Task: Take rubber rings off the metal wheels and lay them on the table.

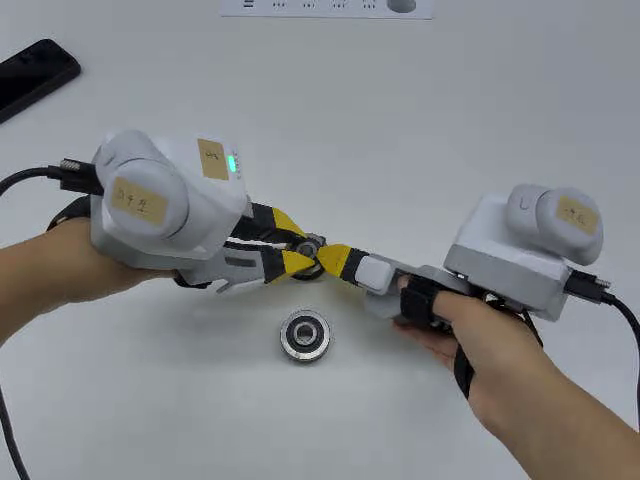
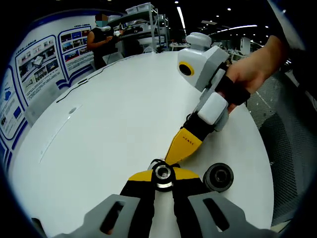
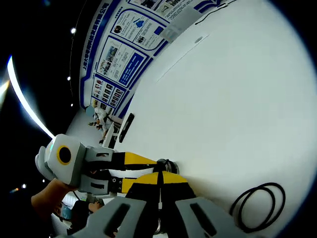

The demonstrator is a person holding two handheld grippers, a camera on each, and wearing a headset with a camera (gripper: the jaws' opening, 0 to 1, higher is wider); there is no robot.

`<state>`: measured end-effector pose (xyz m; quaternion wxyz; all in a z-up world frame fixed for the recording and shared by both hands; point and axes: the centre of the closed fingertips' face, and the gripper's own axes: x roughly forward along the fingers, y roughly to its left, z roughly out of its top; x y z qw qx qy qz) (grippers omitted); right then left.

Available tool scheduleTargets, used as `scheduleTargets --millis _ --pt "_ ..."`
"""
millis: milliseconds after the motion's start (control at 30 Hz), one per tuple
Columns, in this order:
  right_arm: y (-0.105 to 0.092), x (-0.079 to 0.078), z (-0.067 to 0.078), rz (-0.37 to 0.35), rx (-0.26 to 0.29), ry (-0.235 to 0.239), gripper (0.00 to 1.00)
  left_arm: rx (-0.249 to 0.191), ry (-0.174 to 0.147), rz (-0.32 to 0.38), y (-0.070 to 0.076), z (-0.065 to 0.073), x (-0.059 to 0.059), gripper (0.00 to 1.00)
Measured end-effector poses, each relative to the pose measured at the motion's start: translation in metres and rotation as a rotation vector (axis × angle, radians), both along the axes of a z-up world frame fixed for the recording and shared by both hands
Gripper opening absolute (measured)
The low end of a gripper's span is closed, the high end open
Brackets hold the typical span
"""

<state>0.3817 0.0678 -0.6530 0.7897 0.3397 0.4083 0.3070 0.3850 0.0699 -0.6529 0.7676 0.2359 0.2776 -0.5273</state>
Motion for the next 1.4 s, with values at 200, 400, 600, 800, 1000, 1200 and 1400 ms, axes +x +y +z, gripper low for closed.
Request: scheduleTargets --millis 200,400,600,800,1000,1200,1400 --pt "0.004 0.003 0.001 0.033 -0.047 -0.027 0.00 0.001 0.000 0.004 0.001 -0.001 0.001 0.13" --pt "0.002 0.002 0.001 0.021 -0.039 -0.020 0.01 0.002 -0.001 0.002 0.001 -0.001 0.001 0.13" --pt "0.002 0.003 0.003 0.005 -0.018 -0.005 0.01 -0.006 0.009 0.016 0.001 0.000 0.001 0.13" --pt "0.001 0.003 0.003 -0.019 -0.017 0.000 0.01 -0.006 0.001 0.028 0.001 0.003 0.001 0.18" --pt "0.005 0.003 0.006 -0.025 0.001 0.009 0.01 -0.071 -0.018 0.071 0.006 0.024 0.003 0.28" --pt "0.013 -0.002 0.014 -0.017 0.032 0.015 0.01 -0.030 -0.035 0.102 0.029 0.026 0.002 0.27" --pt "0.013 -0.001 0.029 -0.038 0.093 0.011 0.01 0.009 -0.038 0.128 0.044 0.023 0.000 0.28"
